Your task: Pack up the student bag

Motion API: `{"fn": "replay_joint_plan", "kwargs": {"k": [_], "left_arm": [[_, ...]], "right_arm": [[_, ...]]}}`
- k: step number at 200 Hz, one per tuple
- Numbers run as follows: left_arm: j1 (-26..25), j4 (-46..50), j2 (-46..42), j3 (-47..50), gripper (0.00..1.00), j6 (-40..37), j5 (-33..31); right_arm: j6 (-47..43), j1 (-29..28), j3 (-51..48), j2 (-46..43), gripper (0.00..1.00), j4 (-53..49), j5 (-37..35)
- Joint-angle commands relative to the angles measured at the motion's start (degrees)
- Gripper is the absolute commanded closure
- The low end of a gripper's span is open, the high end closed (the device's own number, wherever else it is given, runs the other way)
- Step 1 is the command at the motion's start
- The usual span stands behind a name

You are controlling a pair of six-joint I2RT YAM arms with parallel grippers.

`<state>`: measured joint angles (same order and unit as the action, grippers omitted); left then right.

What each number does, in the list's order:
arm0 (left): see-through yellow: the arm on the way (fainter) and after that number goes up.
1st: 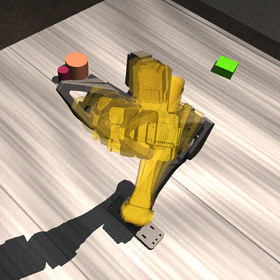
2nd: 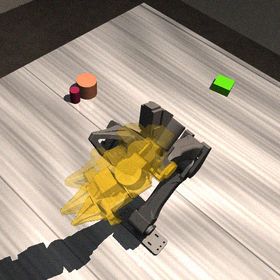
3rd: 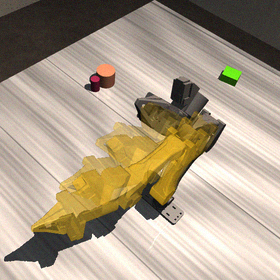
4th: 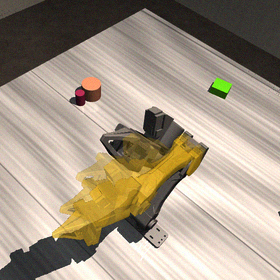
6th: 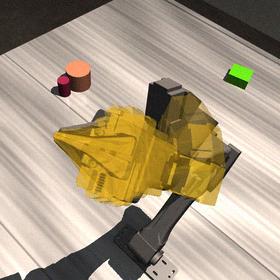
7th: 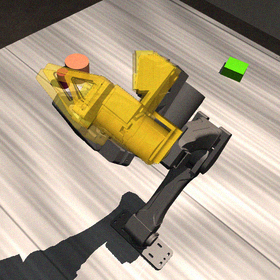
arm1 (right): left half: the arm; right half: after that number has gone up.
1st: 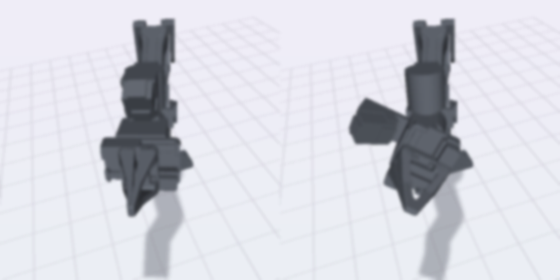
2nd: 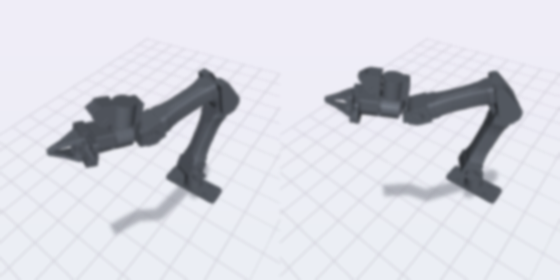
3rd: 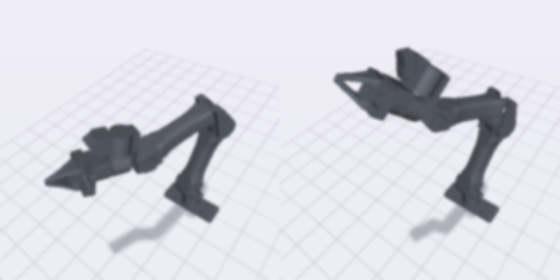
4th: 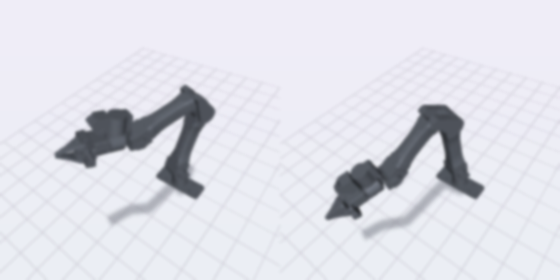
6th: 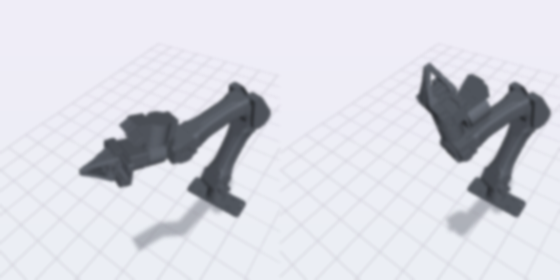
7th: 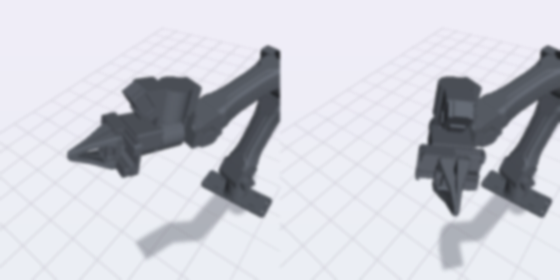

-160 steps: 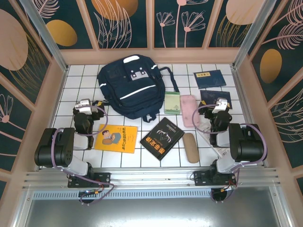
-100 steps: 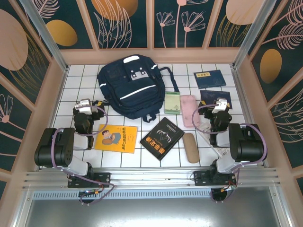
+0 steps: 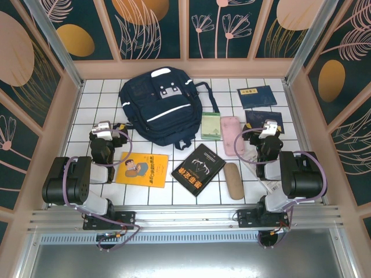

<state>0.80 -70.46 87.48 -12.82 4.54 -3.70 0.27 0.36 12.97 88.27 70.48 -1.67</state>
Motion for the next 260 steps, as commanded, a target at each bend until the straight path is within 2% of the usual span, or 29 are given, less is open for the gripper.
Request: {"fn": "replay_joint_plan", "kwargs": {"k": [1,34,46,53,62,73,85,99,117,140,156,162,174,185,199,213,239,249,260], "left_arm": [[-0.18,-1.79,-0.61,-0.89,0.01,-0.05,-0.77],[-0.23,-1.71,-1.06,-0.95,0.01,-0.1,-0.73],[-0.28,4.2,-3.87,-3.11,0.01,-0.35,-0.6],[-0.35,10.71,-6.23,-5.36,0.01,-0.6,-0.49],[-0.7,19.02,-9.47,-9.19,0.01,-1.22,-0.7],[-2.5,26.39,-13.28,-13.02,0.01,-2.21,-1.72],[-5.06,31.04,-17.89,-15.96,0.01,-3.38,-0.34],[-8.1,34.15,-23.19,-18.94,0.01,-2.42,3.17],[-11.4,43.38,-27.85,-25.01,0.01,3.63,0.7],[-11.51,54.8,-29.3,-33.45,0.01,14.77,4.84],[-11.52,58.67,-29.39,-36.84,0.01,23.93,4.84],[-11.47,61.82,-29.27,-38.09,0.01,29.54,2.9],[-11.41,69.03,-28.09,-41.18,0.01,37.18,-1.01],[-11.36,70.62,-26.63,-42.56,0.01,40.71,-2.85],[-11.43,69.02,-24.65,-41.59,0.01,46.86,-4.16],[-11.08,67.37,-20.5,-42.39,0.01,46.14,2.38],[-11.16,79.83,-4.91,-54.13,0.01,48.64,12.14],[-11.15,80.74,-0.25,-55.76,0.01,50.21,14.7],[-11.17,79.86,3.31,-55.66,0.01,53.66,16.95]], "right_arm": [[-0.71,-0.4,-0.48,-0.16,0.01,2.56,-0.63],[-1.03,-0.76,-1.11,-0.48,0.01,3.59,-1.4],[-1.71,-1.31,-2.0,-2.09,0.01,3.94,-1.11],[-2.64,-1.89,-1.92,-3.91,0.01,2.75,-2.11],[-4.49,-4.47,1.62,-7.86,0.01,-6.75,-4.97],[-8.92,-7.93,6.22,-11.46,0.01,-15.93,-4.14],[-11.69,-13.01,7.97,-15.33,0.01,-18.43,-6.99],[-10.67,-17.63,8.47,-20.35,0.01,-19.0,-8.39],[-5.87,-23.11,10.83,-27.61,0.01,-23.22,-8.0],[-2.65,-33.94,15.88,-35.45,0.01,-27.39,-15.1],[3.15,-37.81,23.94,-36.56,0.01,-37.79,-19.54],[7.74,-37.73,28.2,-35.71,0.01,-44.89,-21.18],[23.94,-35.98,37.38,-33.02,0.01,-63.5,-24.37],[27.81,-32.09,44.16,-30.56,0.01,-73.6,-18.77],[32.17,-24.0,45.15,-28.48,0.01,-74.73,-7.96],[35.91,-18.76,45.44,-25.91,0.02,-75.6,-0.49],[34.11,-18.96,47.6,-21.61,0.01,-78.84,4.98],[36.69,-19.39,45.64,-21.56,0.01,-77.7,5.18],[35.89,-19.35,44.58,-20.94,0.02,-77.18,9.4]]}}
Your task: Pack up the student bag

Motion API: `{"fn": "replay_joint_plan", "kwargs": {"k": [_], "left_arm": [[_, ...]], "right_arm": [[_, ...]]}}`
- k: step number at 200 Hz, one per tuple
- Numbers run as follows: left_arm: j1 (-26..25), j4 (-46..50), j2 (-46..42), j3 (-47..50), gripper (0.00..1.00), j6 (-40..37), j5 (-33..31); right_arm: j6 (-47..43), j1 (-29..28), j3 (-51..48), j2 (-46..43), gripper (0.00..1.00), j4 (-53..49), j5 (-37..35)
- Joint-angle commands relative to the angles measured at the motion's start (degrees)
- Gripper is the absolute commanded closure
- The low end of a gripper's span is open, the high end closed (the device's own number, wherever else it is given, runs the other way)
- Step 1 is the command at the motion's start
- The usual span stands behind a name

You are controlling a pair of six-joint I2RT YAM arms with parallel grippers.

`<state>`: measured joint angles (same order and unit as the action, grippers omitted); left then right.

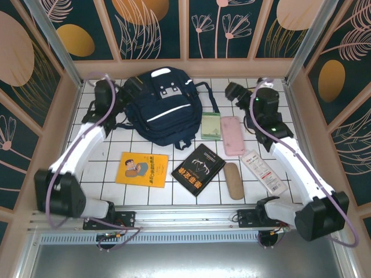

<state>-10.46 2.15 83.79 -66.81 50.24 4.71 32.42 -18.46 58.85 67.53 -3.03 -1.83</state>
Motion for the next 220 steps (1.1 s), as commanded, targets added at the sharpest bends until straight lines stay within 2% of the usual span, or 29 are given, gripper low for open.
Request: {"fn": "replay_joint_plan", "kwargs": {"k": [1,14,26,50,65,91,111,161,175,187,220], "left_arm": [[0.09,7.07,7.27,-1.58,0.01,8.17,8.72],[0.01,5.29,9.95,-0.8,0.01,10.43,10.6],[-0.3,5.77,11.96,-1.29,0.02,11.5,10.34],[-0.78,14.85,16.55,-6.65,0.04,11.03,6.87],[-0.87,18.23,18.01,-7.73,0.05,10.93,6.81],[-0.79,16.65,18.45,-4.87,0.11,10.74,10.64],[-0.79,16.4,18.12,-3.29,0.12,11.33,11.42],[-0.77,15.47,19.24,-2.79,0.13,10.25,10.22],[-0.75,13.22,20.12,-2.54,0.17,10.27,11.98],[-0.77,11.1,20.69,-2.5,0.24,9.89,13.31],[-0.75,8.32,21.98,-2.98,0.36,9.12,13.71]], "right_arm": [[3.63,-0.57,-1.38,-0.07,0.03,-3.67,9.95],[3.07,-0.85,-1.19,1.6,0.06,-4.61,13.74],[4.35,-0.9,-0.94,3.16,0.08,-6.29,14.35],[6.38,-1.17,-1.3,6.1,0.13,-8.05,14.16],[6.41,-1.57,-1.4,8.23,0.15,-8.04,14.93],[5.95,-3.34,-0.01,12.9,0.18,-6.48,18.0],[5.83,-5.33,2.25,16.95,0.21,-4.92,23.91],[5.19,-10.01,8.16,24.02,0.23,-5.8,25.16],[5.63,-10.54,9.05,25.72,0.26,-5.08,26.84],[5.57,-11.1,10.09,27.1,0.28,-5.02,27.61],[5.71,-12.5,11.61,29.32,0.35,-4.84,28.17]]}}
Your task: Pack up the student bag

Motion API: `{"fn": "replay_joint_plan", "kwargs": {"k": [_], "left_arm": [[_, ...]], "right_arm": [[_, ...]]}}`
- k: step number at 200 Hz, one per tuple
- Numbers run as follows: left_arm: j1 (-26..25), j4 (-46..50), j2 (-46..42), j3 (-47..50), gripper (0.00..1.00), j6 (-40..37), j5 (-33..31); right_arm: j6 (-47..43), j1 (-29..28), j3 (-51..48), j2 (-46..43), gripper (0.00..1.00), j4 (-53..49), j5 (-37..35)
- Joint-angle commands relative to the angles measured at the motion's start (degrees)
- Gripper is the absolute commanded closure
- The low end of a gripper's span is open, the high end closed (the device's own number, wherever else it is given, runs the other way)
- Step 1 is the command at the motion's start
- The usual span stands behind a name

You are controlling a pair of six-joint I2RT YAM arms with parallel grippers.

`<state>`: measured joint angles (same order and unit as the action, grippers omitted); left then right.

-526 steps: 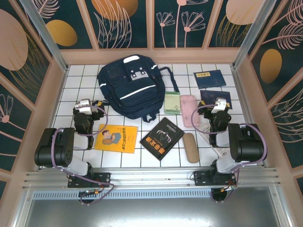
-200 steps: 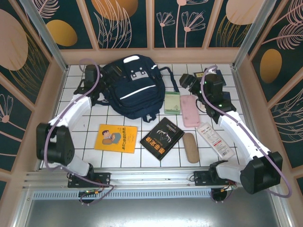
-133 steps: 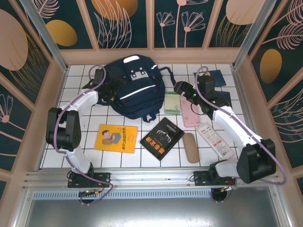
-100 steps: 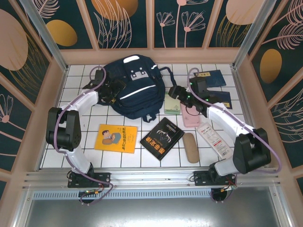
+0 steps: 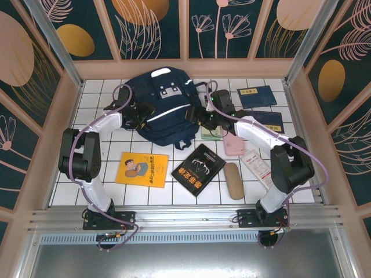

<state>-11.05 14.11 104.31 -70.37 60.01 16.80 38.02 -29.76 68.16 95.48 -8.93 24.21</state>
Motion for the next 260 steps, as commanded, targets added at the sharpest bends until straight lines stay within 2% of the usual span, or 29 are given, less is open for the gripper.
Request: {"fn": "replay_joint_plan", "kwargs": {"k": [1,18,30,43,51,95,160,190,224,245,260], "left_arm": [[-0.13,-3.78,1.57,0.58,0.37,-0.67,1.68],[-0.17,-4.81,2.76,0.58,0.44,-0.76,1.93],[-0.15,-5.79,3.36,0.92,0.55,-0.72,2.43],[-0.13,-6.47,3.74,1.36,0.61,-0.18,2.67],[-0.08,-6.74,3.93,1.52,0.7,0.04,3.02],[-0.07,-8.56,1.4,0.55,1.0,1.08,3.95],[-0.11,-9.69,-3.52,1.15,1.0,1.9,7.17],[-0.09,-11.2,-5.65,1.72,1.0,3.19,8.85],[-0.11,-11.72,-7.6,1.92,1.0,3.54,9.99],[-0.07,-12.71,-8.47,2.88,1.0,3.84,10.22],[-0.16,-13.76,-8.86,3.86,1.0,4.06,10.52]], "right_arm": [[0.12,-1.23,2.36,1.37,0.36,1.04,2.15],[0.34,-1.27,3.0,2.43,0.39,1.28,2.16],[0.46,-2.54,3.4,3.02,0.42,1.62,2.34],[1.31,-2.78,4.13,3.9,0.43,1.65,2.19],[1.82,-2.93,4.58,4.38,0.43,1.8,2.5],[8.94,-3.65,10.02,7.33,0.33,-0.62,0.7],[21.19,-5.15,14.93,14.57,0.31,5.25,3.91],[24.46,-6.08,20.2,19.23,0.28,3.22,3.1],[30.85,-6.16,17.71,20.81,0.26,12.12,2.07],[33.0,-6.15,19.68,23.17,0.32,13.35,1.96],[34.55,-6.18,21.09,24.89,0.46,14.1,2.41]]}}
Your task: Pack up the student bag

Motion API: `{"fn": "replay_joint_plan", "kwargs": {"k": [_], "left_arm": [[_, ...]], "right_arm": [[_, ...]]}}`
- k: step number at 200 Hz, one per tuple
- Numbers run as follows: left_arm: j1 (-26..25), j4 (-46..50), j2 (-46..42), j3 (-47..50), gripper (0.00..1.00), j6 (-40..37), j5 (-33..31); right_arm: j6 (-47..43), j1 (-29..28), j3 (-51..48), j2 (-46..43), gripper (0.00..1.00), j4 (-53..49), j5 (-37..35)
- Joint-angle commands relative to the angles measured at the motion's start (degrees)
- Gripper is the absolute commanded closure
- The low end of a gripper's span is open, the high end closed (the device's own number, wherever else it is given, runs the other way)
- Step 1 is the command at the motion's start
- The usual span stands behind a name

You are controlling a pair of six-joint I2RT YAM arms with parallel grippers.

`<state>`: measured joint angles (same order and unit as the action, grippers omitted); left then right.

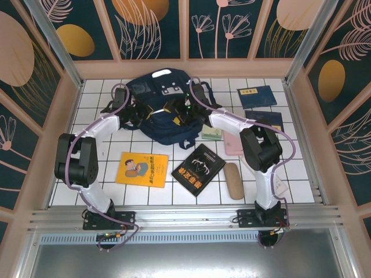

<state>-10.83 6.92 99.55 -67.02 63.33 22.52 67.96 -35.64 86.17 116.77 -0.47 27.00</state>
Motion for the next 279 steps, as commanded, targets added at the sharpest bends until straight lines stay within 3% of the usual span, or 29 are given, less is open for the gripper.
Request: {"fn": "replay_joint_plan", "kwargs": {"k": [1,32,57,95,131,153,196,243,279], "left_arm": [[-0.35,-6.61,-4.1,0.55,1.0,0.79,4.89],[-0.59,-8.93,-4.48,3.08,1.0,1.78,6.25],[-1.03,-9.34,-4.93,4.45,1.0,1.38,6.64],[-1.03,-4.51,-6.21,3.7,1.0,-3.61,4.51],[-1.02,-0.53,-9.98,3.73,0.63,-11.28,-2.12],[-1.01,1.47,-11.22,2.8,0.52,-15.21,-2.68],[-0.99,0.02,-16.82,5.24,0.45,-22.91,-4.99],[-1.01,1.5,-18.93,7.41,0.41,-27.19,-8.56],[-1.03,1.93,-16.18,5.63,0.42,-24.23,-7.03]], "right_arm": [[4.71,-0.31,3.15,3.71,0.47,5.74,-0.34],[6.57,-0.33,5.46,5.68,0.82,6.21,-1.21],[6.14,-0.27,6.3,5.44,1.0,5.29,-2.71],[4.02,0.87,7.44,4.09,1.0,2.56,-3.52],[-5.14,2.45,15.63,5.02,1.0,-10.65,-3.44],[-8.17,3.84,17.43,4.51,1.0,-14.47,-2.6],[-11.83,6.81,20.04,4.29,1.0,-17.81,1.37],[-20.42,8.83,32.21,8.28,1.0,-28.29,6.02],[-15.14,7.34,25.81,7.15,1.0,-21.8,8.86]]}}
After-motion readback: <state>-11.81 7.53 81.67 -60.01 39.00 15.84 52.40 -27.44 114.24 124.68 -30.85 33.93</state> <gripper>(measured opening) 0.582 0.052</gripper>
